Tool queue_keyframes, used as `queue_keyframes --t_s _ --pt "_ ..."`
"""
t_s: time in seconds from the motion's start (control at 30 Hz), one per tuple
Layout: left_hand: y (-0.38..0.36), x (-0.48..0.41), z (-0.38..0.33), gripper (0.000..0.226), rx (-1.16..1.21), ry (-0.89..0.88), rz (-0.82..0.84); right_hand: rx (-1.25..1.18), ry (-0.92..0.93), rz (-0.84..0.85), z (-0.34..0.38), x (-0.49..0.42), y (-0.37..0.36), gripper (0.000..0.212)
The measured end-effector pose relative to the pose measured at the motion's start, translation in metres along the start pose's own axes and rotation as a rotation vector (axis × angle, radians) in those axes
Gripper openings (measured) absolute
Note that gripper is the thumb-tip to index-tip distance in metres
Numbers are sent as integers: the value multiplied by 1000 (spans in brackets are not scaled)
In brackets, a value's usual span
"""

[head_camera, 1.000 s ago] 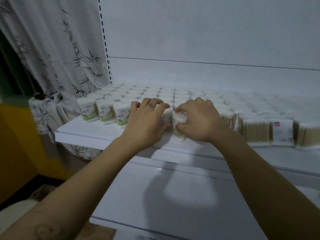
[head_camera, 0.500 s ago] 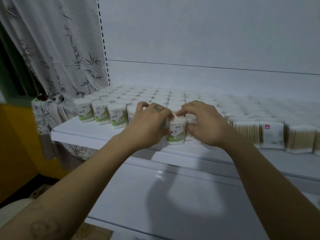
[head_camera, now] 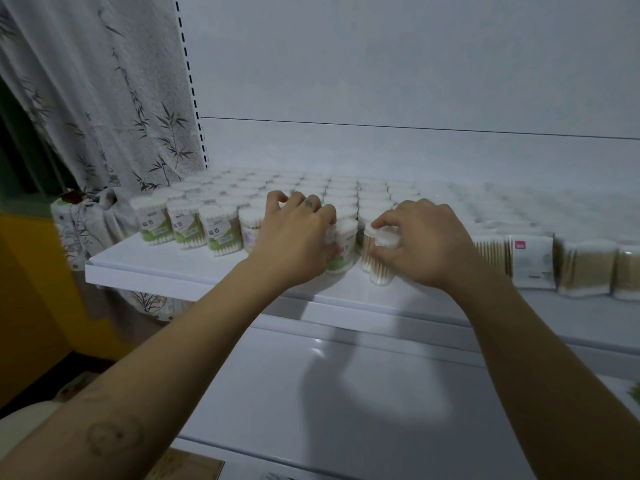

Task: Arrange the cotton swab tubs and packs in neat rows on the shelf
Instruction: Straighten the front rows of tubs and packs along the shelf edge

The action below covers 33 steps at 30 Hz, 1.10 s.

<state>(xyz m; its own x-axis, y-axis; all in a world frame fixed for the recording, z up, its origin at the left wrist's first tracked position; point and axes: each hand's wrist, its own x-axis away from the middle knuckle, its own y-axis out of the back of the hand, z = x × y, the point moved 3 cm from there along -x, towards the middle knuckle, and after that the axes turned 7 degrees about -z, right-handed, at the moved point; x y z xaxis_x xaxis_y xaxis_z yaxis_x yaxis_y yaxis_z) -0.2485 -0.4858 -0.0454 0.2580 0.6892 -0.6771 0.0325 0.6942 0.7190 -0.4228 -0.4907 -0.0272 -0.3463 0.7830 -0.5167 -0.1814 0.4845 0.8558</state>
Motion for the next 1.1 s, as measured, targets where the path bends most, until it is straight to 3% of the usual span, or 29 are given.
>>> queue_keyframes --t_s 0.27,0.47,0.73,0.83,0.97,1.1 --pt "-8 -3 -3 38 -40 38 11 -117 5 20 -5 5 3 48" --pt "-4 0 -4 47 22 70 23 -271 30 36 -21 13 12 65" --pt "14 4 -42 35 263 -7 -18 -246 42 41 -26 12 7 35" --pt "12 3 -48 40 237 -43 -23 -274 -7 -37 -24 10 7 35" --pt "8 -1 -51 38 194 -62 -15 -523 -75 -94 -28 15 7 39" --pt "3 -6 -51 47 106 -110 -37 -394 -20 -136 -37 20 7 33"
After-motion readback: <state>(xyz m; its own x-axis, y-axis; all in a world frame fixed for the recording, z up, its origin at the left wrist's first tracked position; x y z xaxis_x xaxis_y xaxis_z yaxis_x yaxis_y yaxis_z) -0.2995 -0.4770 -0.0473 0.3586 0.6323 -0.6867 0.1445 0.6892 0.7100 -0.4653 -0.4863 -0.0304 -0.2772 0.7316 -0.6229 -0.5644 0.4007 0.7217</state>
